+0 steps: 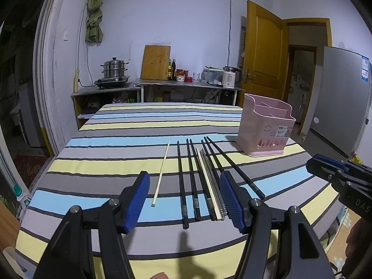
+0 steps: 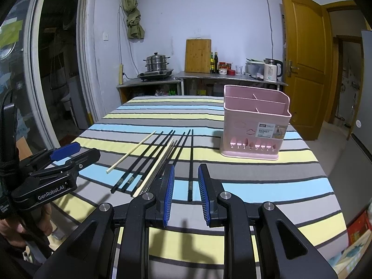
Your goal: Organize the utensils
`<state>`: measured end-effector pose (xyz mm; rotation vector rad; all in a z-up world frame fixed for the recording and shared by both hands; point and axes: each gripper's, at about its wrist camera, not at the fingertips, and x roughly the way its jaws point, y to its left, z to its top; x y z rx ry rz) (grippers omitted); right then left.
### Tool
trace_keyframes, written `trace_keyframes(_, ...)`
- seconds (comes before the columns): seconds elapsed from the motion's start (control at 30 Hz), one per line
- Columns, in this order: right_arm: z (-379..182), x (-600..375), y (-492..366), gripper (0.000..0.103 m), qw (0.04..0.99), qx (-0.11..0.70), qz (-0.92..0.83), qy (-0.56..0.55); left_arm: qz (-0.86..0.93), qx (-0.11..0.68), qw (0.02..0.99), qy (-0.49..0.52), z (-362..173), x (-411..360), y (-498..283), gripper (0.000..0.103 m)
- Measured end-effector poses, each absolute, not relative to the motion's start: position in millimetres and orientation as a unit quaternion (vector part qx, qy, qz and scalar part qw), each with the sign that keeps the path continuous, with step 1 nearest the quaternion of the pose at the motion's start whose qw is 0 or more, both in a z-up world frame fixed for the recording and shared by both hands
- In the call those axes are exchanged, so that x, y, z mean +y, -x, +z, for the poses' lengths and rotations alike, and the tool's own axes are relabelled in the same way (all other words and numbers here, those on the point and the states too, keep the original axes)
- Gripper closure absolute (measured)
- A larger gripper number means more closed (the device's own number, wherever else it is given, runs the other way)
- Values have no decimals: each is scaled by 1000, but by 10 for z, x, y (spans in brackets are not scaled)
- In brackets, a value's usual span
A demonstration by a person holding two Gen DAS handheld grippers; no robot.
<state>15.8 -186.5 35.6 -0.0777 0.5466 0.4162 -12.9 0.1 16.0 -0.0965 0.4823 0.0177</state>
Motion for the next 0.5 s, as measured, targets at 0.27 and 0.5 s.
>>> trace_keyframes(0.27, 363, -1874, -154, 81, 941, 268, 204, 37, 8, 238, 970, 47, 167, -3, 139, 38)
trace_keyframes(0.5, 361, -1873, -150, 81, 941, 268, 204, 37, 8, 238, 970, 46, 171, -5, 142, 38)
